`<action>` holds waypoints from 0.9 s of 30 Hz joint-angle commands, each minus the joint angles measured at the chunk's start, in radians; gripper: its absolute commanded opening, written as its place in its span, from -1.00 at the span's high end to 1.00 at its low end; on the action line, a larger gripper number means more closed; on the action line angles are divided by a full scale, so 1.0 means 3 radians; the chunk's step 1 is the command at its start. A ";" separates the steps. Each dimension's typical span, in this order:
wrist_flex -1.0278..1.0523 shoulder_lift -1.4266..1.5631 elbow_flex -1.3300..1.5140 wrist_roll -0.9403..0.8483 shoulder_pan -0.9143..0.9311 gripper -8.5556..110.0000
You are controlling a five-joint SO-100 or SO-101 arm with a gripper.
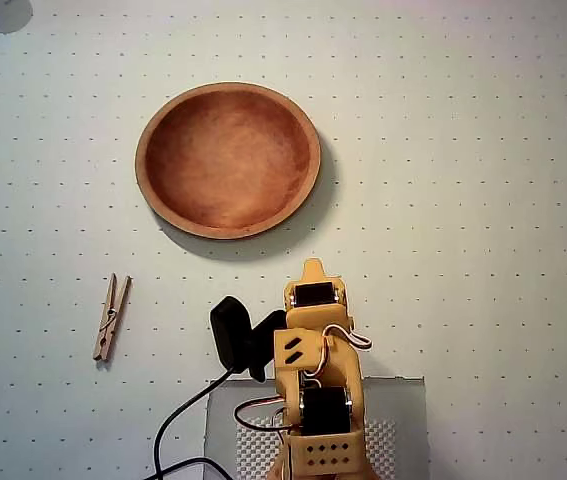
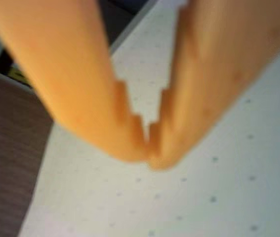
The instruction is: Grasp a clothespin and put it in the bowl.
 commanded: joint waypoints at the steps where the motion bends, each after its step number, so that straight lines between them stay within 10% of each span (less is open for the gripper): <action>1: 0.0005 -0.0087 -0.0828 -0.0614 -0.0026 0.90; 12: 0.0087 -0.2081 -0.2347 -0.1989 -0.0061 0.90; 27: 0.2107 -0.4188 -0.3784 -0.2690 -0.1447 0.89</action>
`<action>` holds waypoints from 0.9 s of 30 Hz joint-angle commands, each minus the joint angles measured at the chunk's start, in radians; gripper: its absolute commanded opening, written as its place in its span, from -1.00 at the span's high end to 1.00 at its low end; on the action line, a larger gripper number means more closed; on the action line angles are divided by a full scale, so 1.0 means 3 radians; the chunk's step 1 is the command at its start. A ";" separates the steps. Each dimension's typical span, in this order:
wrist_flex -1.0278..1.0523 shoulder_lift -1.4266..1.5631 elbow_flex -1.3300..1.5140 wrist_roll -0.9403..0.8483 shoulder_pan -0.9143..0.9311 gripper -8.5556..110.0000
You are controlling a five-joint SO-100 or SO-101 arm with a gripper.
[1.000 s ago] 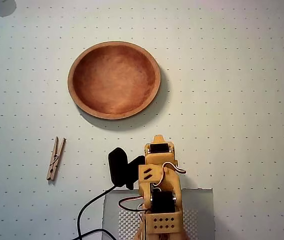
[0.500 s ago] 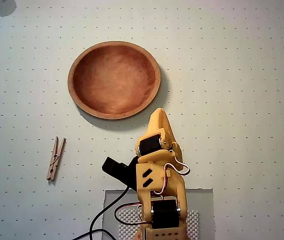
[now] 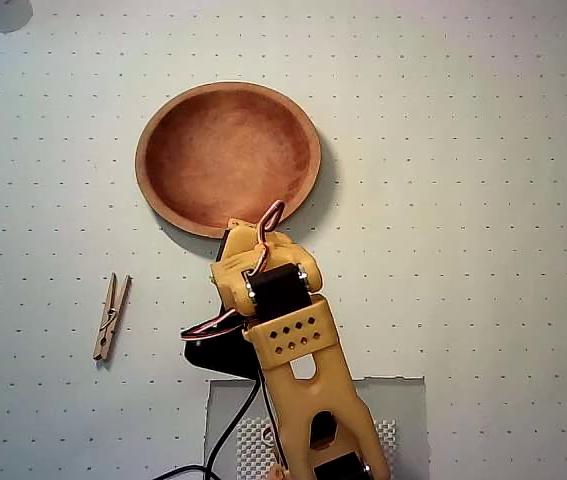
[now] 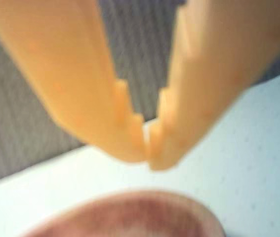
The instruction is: Grasp a clothespin and put it in the bowl.
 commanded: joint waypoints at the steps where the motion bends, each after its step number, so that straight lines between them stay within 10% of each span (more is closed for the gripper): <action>1: 0.0097 -0.0225 -0.0337 -0.0046 -0.0215 0.90; 27: 0.0583 -0.2521 -0.1636 0.0905 -0.1544 0.90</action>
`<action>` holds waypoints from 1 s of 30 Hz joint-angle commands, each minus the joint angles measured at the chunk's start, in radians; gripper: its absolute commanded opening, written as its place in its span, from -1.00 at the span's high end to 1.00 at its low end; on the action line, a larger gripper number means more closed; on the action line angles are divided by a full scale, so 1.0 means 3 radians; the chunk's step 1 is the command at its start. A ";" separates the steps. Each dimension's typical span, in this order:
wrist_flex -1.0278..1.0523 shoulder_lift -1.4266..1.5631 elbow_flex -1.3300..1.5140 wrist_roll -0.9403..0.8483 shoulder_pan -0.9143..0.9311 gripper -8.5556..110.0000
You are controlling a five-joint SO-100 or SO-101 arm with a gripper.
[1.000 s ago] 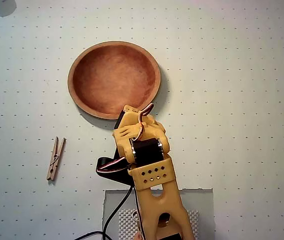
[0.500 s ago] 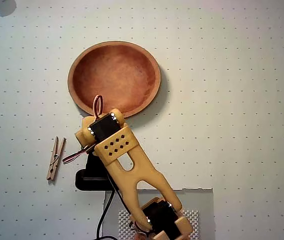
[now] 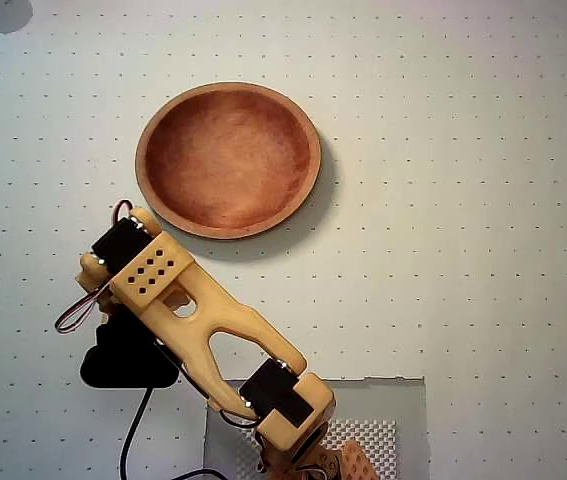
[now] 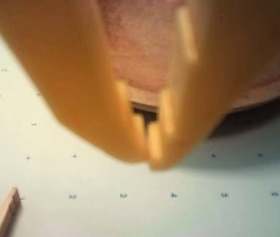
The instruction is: Grasp a clothespin and put it in the bowl.
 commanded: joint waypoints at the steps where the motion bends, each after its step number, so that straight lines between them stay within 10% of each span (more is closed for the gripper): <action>1: 0.0107 -0.0251 -0.0368 0.0061 -0.0164 0.90; 30: 0.0112 -0.1902 -0.1626 0.1150 -0.0516 0.89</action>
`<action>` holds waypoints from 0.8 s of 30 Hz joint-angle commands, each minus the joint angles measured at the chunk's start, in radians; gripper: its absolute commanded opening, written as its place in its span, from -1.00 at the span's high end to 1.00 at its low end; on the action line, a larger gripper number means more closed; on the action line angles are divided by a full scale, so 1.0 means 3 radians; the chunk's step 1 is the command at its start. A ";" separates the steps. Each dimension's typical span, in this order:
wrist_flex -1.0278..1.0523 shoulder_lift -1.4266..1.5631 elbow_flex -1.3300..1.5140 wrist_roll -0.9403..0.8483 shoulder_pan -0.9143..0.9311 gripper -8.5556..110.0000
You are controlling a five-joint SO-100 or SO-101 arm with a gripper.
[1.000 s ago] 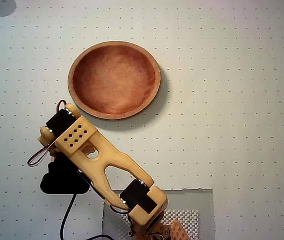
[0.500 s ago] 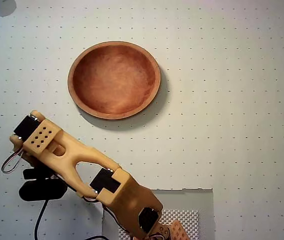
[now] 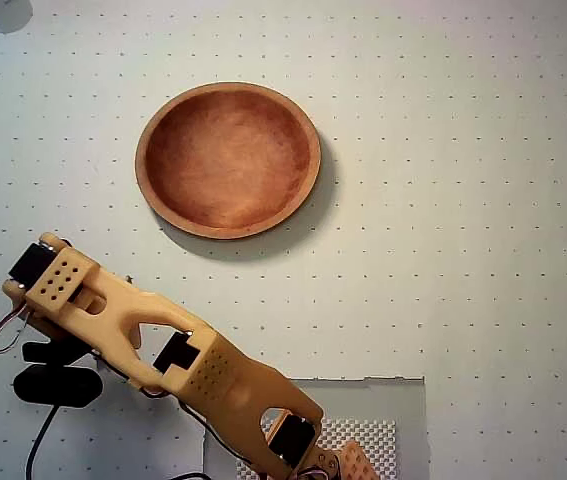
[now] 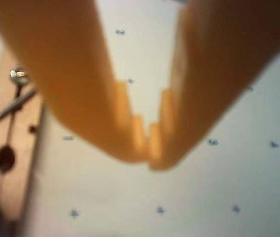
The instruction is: Grasp a clothespin and put it in the bowl.
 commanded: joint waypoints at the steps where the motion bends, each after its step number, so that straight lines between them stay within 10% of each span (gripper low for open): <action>1: 0.0112 0.0112 -0.0348 0.0066 -0.0036 0.89; 24: 0.0092 -0.0337 -0.1340 -0.0363 -0.0215 0.89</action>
